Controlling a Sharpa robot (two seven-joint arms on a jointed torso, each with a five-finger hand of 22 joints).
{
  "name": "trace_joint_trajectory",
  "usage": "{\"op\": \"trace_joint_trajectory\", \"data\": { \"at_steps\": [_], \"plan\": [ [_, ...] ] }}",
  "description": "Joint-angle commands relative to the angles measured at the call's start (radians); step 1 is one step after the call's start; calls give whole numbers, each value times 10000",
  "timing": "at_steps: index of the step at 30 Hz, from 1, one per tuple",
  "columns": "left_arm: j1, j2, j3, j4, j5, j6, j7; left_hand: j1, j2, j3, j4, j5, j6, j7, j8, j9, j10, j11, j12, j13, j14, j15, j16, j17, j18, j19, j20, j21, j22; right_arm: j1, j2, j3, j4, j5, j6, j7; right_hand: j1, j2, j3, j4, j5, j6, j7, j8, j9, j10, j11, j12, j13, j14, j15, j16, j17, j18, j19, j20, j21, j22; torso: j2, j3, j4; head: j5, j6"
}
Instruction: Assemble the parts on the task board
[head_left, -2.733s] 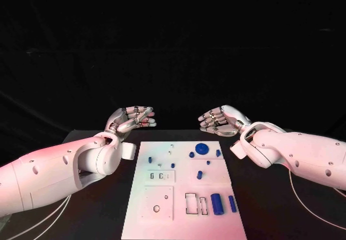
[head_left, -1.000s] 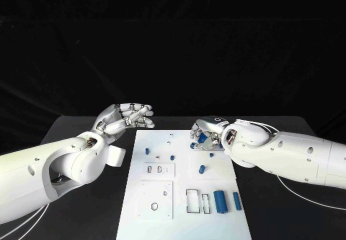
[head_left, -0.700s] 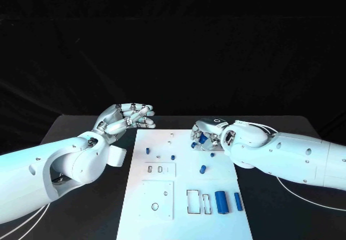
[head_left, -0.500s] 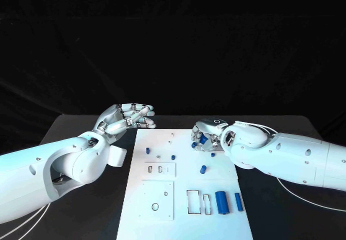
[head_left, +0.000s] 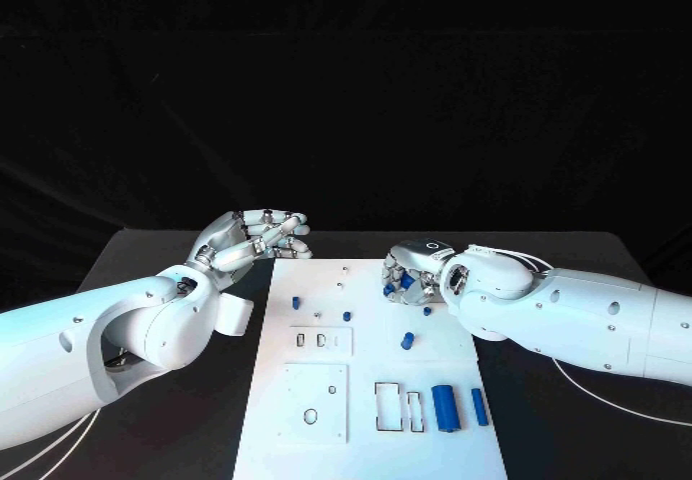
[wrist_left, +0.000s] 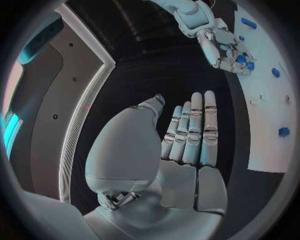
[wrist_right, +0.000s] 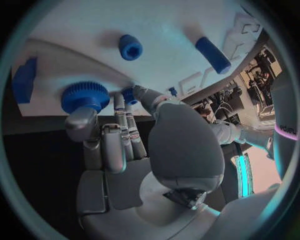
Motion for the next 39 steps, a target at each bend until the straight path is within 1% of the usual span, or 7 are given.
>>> {"op": "trace_joint_trajectory", "data": {
  "at_steps": [1, 7, 12, 19, 24, 30, 39],
  "plan": [
    [16, -2, 10, 20, -8, 169, 20, -23, -103, 41, 19, 3, -80, 88, -70, -15, -13, 56, -58, -13, -45, 55, -11, 14, 25, 48, 44, -17, -11, -24, 22, -15, 8, -127, 143, -131, -2, 121, 118, 31, 52, 64, -26, 71, 36, 63, -17, 61, 17, 557, -47, 45, 17, -166, 57, -19, 54, 48, 32, -3, 8, -10, 12],
    [19, -17, 10, 20, -7, 165, -11, -10, -98, 50, 6, 3, -103, 100, -90, -21, -31, 65, -90, -14, -52, 59, -16, 35, 27, 47, 48, -23, -18, -29, 20, -15, 9, -106, 39, -214, 140, 365, 595, 115, 61, 199, -114, 198, 217, 148, -89, 107, 89, 553, -110, 80, 22, -168, 16, -72, 133, 157, 68, -5, 28, -7, 13],
    [19, -23, 10, 17, -7, 178, -31, 8, -98, 57, -11, 3, -129, 114, -112, -28, -52, 76, -124, -14, -58, 65, -22, 57, 28, 48, 52, -27, -25, -30, -22, -15, 58, -102, -297, -315, 147, 439, 818, 151, 52, 273, -168, 311, 377, 243, -135, 169, 151, 562, -143, 118, 68, -179, 21, -102, 207, 270, 81, 5, 36, 14, 34],
    [20, -30, 10, -36, -7, 179, -69, 15, -98, 60, -19, 3, -140, 119, -121, -31, -61, 80, -138, -14, -60, 67, -24, 66, 29, 48, 54, -29, -27, -15, -162, 0, 411, -98, -928, -536, 81, 389, 882, 193, 39, 324, -214, 404, 505, 320, -170, 218, 196, 569, -168, 143, 97, -183, 23, -122, 245, 330, 95, 3, 28, 32, 92],
    [20, -19, 10, -80, -7, 178, -79, 34, -98, 68, -37, 3, -159, 128, -138, -36, -78, 88, -165, -14, -66, 72, -29, 84, 29, 49, 57, -33, -33, 25, -140, 25, 545, -97, -1297, -732, 64, 360, 920, 210, 37, 359, -250, 466, 587, 352, -194, 239, 219, 571, -187, 156, 111, -186, 24, -137, 267, 368, 119, 7, 34, 11, 185],
    [20, 4, 9, -131, -6, 181, -94, 52, -98, 75, -53, 2, -172, 134, -149, -40, -88, 93, -186, -13, -72, 76, -34, 98, 29, 50, 59, -35, -37, 52, 239, 42, 210, -32, -1680, -972, -46, 279, 937, 299, 34, 320, -252, 499, 681, 342, -194, 234, 236, 563, -194, 149, 74, -181, -4, -149, 250, 349, 151, 5, 59, 7, 256],
    [20, 25, 9, -151, -6, 187, -110, 59, -98, 78, -61, 2, -177, 135, -155, -41, -92, 96, -194, -13, -77, 78, -38, 104, 29, 49, 61, -37, -39, 63, 913, 52, -369, 116, -1926, -1058, -58, 224, 951, 309, 33, 281, -245, 500, 715, 319, -191, 223, 239, 563, -193, 153, 76, -175, -21, -151, 234, 327, 186, 1, 96, 32, 286]
  ]
}}
